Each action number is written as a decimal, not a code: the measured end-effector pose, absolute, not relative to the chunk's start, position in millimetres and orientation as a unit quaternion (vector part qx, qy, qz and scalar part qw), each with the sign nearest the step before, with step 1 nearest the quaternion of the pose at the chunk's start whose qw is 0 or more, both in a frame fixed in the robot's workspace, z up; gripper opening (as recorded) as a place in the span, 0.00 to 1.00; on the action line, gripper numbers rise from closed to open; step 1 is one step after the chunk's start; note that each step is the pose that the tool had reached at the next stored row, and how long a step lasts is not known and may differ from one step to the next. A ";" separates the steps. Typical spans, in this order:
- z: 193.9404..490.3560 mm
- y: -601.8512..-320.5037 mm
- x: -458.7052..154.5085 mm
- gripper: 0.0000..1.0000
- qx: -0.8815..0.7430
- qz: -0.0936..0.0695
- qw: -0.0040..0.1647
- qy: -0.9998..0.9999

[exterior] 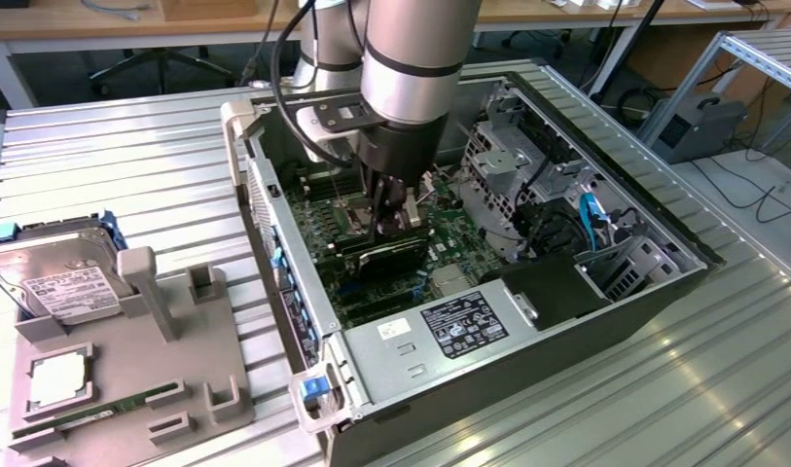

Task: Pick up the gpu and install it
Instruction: 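Press down on the gpu until it lock into place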

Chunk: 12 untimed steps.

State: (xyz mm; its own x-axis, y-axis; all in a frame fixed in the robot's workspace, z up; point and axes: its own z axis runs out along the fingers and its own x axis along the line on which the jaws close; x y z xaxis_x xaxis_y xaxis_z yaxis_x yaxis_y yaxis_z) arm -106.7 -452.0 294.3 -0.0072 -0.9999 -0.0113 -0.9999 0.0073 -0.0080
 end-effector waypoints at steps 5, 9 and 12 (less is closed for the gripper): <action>289.8 -452.1 -106.7 0.11 -0.705 0.001 0.007 0.710; 287.9 -450.1 -110.1 0.11 -0.704 0.001 0.007 0.710; 281.4 -446.0 -110.3 0.11 -0.705 0.001 0.007 0.710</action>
State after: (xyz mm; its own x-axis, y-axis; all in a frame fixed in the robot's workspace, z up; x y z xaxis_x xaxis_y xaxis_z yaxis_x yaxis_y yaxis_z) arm -110.3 -446.0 281.4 -0.0071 -0.9999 -0.0110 -0.9999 0.0072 -0.0079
